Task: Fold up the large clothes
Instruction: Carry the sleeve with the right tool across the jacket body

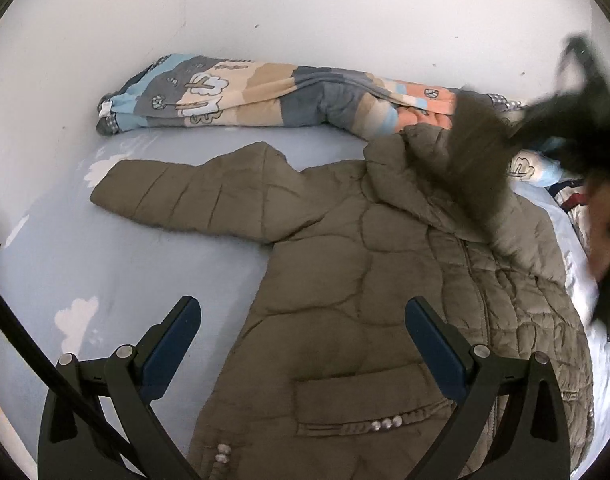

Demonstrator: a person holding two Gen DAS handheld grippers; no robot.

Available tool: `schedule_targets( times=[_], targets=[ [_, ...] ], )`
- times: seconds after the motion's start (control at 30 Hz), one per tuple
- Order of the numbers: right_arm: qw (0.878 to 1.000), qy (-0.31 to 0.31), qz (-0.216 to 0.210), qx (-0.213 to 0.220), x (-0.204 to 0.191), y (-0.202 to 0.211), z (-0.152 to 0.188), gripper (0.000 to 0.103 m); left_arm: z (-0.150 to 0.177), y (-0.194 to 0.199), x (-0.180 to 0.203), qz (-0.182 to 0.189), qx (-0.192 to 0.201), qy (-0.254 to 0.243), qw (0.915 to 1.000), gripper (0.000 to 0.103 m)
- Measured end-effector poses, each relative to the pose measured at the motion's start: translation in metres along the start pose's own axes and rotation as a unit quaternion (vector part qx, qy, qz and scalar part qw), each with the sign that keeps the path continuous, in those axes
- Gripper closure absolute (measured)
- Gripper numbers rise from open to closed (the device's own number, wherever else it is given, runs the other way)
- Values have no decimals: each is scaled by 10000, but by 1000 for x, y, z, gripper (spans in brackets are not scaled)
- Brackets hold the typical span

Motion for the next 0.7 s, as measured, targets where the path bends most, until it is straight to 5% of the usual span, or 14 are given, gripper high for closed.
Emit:
schedule_targets(
  times=[0.27, 0.3, 0.37, 0.4, 0.57, 0.7],
  targets=[
    [9929, 619, 245, -988, -48, -122, 93, 86, -1, -7, -2, 44, -119, 88, 9999, 1],
    [9909, 709, 194, -1129, -51, -131, 101, 82, -2, -8, -2, 41, -118, 89, 9999, 1],
    [9857, 879, -108, -1435, -57, -137, 113, 56, -2, -9, -2, 47, -119, 100, 9999, 1],
    [9828, 994, -289, -1529, -60, -136, 116, 55, -2, -9, -2, 45, -119, 117, 9999, 1],
    [9871, 915, -813, -1030, -40, -83, 88, 54, 0, -14, -2, 67, -184, 156, 9997, 1],
    [9969, 500, 391, -462, 31, -66, 50, 37, 0, -16, 2, 33, -193, 81, 9998, 1]
  ],
)
Point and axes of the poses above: each gripper's, at about its wrist camera, not at the fingertips, and y roughly against the way its jaws point, x to its right, z to its underside, the point moved 8 cm from there along -y, roughly the way its jaws point, and after that the axes turned 7 degrees about -x, right-handed, at the moved point
